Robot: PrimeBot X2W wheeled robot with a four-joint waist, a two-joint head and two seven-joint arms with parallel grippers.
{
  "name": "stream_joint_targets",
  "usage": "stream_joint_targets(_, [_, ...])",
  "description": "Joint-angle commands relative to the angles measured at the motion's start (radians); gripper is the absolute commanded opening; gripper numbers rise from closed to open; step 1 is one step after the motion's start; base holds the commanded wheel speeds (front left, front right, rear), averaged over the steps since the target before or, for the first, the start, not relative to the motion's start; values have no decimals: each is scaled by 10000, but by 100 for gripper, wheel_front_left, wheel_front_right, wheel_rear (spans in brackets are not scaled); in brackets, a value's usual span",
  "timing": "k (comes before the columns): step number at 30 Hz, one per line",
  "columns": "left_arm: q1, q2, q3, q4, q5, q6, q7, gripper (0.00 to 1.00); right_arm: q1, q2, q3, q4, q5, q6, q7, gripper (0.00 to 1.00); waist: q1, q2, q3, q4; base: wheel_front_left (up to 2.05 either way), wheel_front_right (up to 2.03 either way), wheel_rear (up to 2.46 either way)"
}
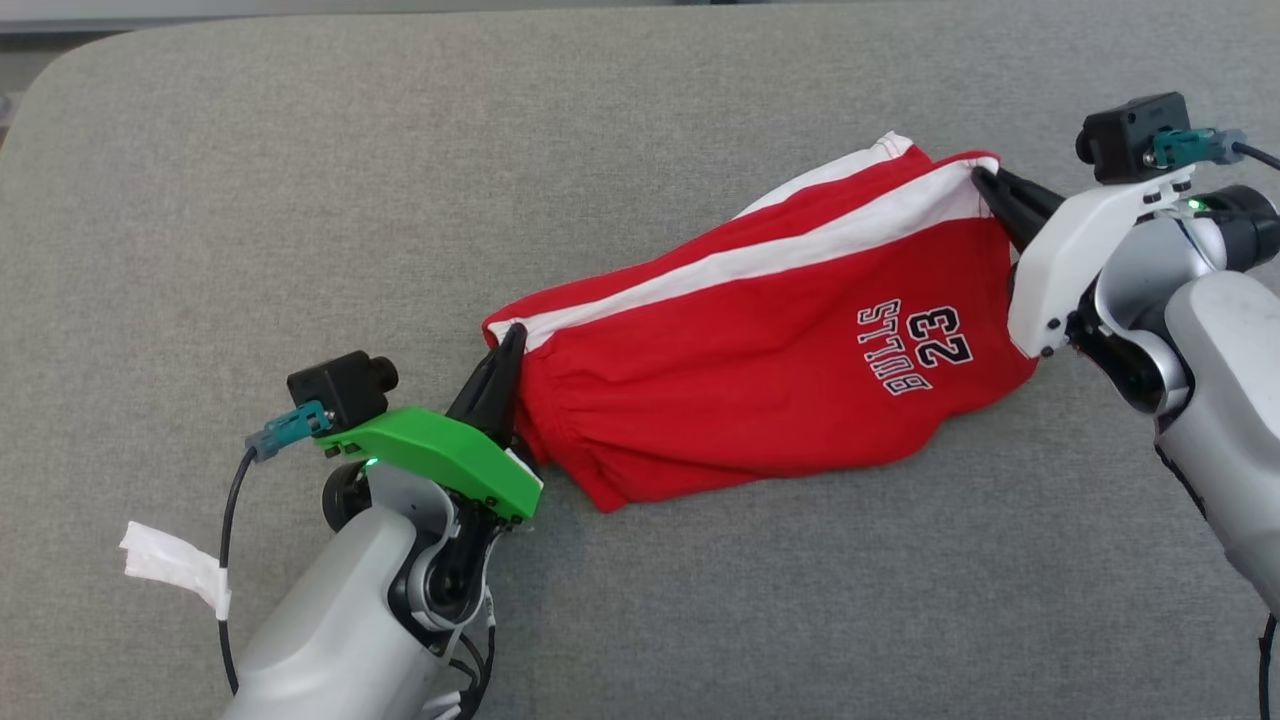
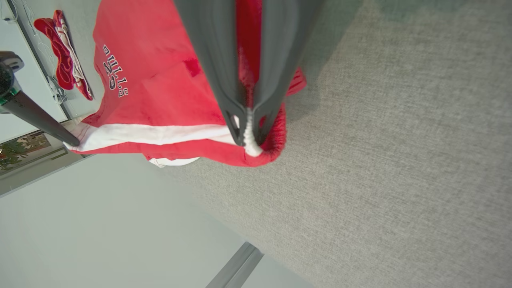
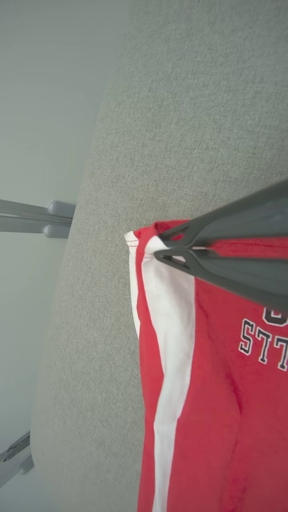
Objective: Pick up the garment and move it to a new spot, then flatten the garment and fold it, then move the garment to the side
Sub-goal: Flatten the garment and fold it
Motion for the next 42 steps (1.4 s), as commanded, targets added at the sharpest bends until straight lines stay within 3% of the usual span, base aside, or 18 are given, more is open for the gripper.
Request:
stream_joint_targets(1, [-233,-81,30,105,71,14,-64,0,-374,29,119,300,-56,-6,-209,0,0,0,362,292,0,0,0])
stream_joint_targets(15, [-899,-639,58,834,41,-183,-264,0,-2291,540,899,3065,-369,-7,-1644,0,0,0,856,496,0,0,0])
stream_joint_targets(16, [-922,-675,93,860,-26,-239,-274,14,-2350,618,924,3237,-294,-7,-1685,0,0,0,871,499,0,0,0])
stream_joint_targets(17, [-933,-687,107,900,-73,-289,-261,31,-2408,661,966,3356,-268,-7,-1747,9,0,0,875,503,0,0,0])
stream_joint_targets(18, [-969,-690,97,925,-47,-322,-285,100,-2494,698,983,3456,-217,-7,-1861,100,0,0,875,506,0,0,0])
stream_joint_targets(25, [-841,-677,17,1277,-17,-398,-319,100,-2608,946,1492,3847,275,-7,-2141,100,0,0,623,490,0,0,0])
stream_joint_targets(32, [-392,-528,-50,1530,-76,-492,-344,100,-2152,626,2233,3710,1378,-7,-1825,100,0,0,-47,570,0,0,0])
stream_joint_targets(35, [-132,-385,-178,1450,68,-726,-383,100,-1814,464,2273,3574,2076,-7,-1785,100,0,0,-399,631,0,0,0])
stream_joint_targets(38, [160,-96,-100,1275,315,-856,-681,100,-1437,240,2275,3654,2641,-7,-1600,100,0,0,-674,686,0,0,0])
stream_joint_targets(42, [381,414,185,722,1613,-887,-955,100,-1126,-5,2370,3614,3100,-7,-1347,100,0,0,-797,768,0,0,0])
